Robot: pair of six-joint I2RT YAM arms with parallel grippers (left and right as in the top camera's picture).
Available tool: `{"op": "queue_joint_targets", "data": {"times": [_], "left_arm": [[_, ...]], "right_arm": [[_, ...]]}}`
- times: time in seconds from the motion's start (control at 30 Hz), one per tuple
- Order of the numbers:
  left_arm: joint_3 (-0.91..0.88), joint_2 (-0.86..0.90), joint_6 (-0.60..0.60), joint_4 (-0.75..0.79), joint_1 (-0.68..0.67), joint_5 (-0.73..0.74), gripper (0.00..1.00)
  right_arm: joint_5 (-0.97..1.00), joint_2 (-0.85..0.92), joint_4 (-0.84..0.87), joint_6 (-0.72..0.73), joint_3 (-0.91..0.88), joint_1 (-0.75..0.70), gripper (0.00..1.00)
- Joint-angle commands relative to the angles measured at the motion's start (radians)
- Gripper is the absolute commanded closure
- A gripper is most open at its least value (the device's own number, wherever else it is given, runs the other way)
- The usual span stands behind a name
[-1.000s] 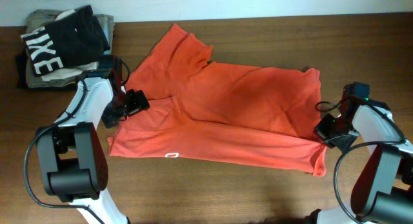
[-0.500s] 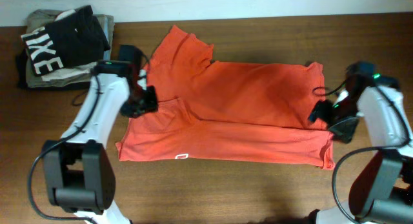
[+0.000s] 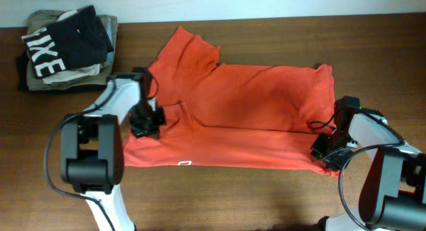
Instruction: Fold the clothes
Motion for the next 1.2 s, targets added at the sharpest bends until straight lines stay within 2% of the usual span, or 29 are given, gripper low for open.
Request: {"op": "queue_joint_targets", "data": {"times": [0.0, 0.17, 0.23, 0.37, 0.4, 0.43, 0.47, 0.5, 0.57, 0.67, 0.8, 0.9, 0.93, 1.0, 1.1, 1.17], "left_arm": [[-0.074, 0.053, -0.016, 0.02, 0.142, -0.178, 0.99], [-0.073, 0.036, -0.033, -0.022, 0.28, -0.225, 0.99], [-0.073, -0.021, -0.047, -0.05, 0.318, -0.253, 0.99], [-0.073, -0.27, -0.046, -0.053, 0.333, -0.248, 0.99], [-0.073, -0.312, -0.045, -0.054, 0.333, -0.241, 0.99], [-0.073, -0.341, -0.042, -0.054, 0.333, -0.209, 0.99], [-0.073, -0.346, -0.037, -0.054, 0.33, -0.174, 0.99], [-0.077, -0.344, -0.037, -0.053, 0.318, -0.158, 0.99], [-0.092, -0.342, -0.037, -0.045, 0.277, -0.158, 0.99], [-0.131, -0.342, -0.038, -0.045, 0.206, -0.158, 0.99], [-0.283, -0.342, -0.039, -0.022, 0.156, -0.152, 0.99], [-0.337, -0.342, -0.051, 0.014, 0.157, -0.086, 0.99], [-0.343, -0.342, -0.065, 0.017, 0.157, -0.072, 0.99], [-0.37, -0.342, -0.077, 0.052, 0.157, -0.072, 0.99], [-0.444, -0.342, -0.131, 0.166, 0.157, -0.112, 0.99], [-0.46, -0.342, -0.167, 0.173, 0.157, -0.163, 0.99]], "right_arm": [[0.039, -0.002, 0.026, 0.013, -0.01, -0.001, 0.56], [0.032, -0.002, 0.048, 0.012, -0.006, -0.001, 0.51], [0.032, -0.005, 0.031, 0.013, 0.026, -0.001, 0.51], [0.029, -0.006, -0.074, -0.004, 0.211, -0.001, 0.47], [-0.005, -0.006, -0.085, -0.053, 0.25, -0.001, 0.45], [-0.119, -0.006, -0.085, -0.129, 0.28, -0.001, 0.46], [-0.204, -0.006, -0.09, -0.178, 0.279, 0.0, 0.51], [-0.209, -0.006, -0.106, -0.208, 0.27, 0.008, 0.64], [-0.205, -0.004, -0.098, -0.225, 0.233, 0.042, 0.77], [-0.205, -0.004, -0.057, -0.208, 0.146, 0.079, 0.77], [-0.201, -0.004, -0.127, -0.193, 0.053, 0.078, 0.75], [-0.115, -0.004, -0.126, -0.097, -0.016, 0.077, 0.74], [-0.078, -0.004, -0.122, -0.05, -0.037, 0.077, 0.78], [0.0, -0.004, -0.111, 0.029, -0.043, 0.072, 0.83], [0.029, -0.004, -0.13, 0.035, 0.004, 0.024, 0.83], [0.056, -0.004, -0.155, 0.028, 0.046, 0.024, 0.8]]}}
